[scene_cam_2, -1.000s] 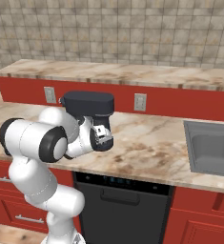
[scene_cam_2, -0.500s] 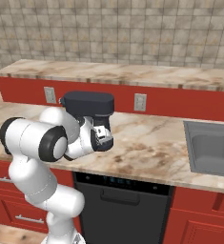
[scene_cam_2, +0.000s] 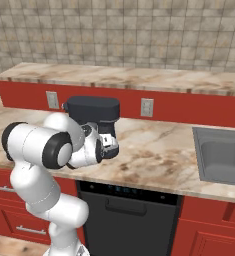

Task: Add butter and sugar cubes to the stand mixer bowl and then turn on the stand mixer to begin making frosting.

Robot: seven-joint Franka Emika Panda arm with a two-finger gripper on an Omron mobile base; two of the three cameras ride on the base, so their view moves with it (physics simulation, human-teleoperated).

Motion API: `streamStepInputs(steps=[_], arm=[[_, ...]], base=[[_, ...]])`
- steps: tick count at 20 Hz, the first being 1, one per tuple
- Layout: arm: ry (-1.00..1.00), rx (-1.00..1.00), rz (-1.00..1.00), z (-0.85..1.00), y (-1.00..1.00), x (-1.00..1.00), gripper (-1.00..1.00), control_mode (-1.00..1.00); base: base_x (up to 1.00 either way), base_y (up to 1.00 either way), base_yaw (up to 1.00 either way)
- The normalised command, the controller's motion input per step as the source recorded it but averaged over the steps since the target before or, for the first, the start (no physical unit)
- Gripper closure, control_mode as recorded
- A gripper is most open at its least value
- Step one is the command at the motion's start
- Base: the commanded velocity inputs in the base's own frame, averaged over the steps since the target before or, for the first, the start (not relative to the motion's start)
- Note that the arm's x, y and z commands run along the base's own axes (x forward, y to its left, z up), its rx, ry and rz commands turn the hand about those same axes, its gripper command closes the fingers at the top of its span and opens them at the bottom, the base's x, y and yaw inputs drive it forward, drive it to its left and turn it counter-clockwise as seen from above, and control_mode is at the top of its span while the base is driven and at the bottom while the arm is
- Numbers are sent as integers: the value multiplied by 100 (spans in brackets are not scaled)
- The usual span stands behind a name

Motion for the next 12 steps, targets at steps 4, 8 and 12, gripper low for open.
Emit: streamStepInputs(steps=[4,8,12], arm=[[12,16,0,0,0,41,100,-100],[17,19,0,0,-5,44,100,-100],[23,20,0,0,-14,50,100,-100]], base=[[0,0,0],[0,0,0],[0,0,0]])
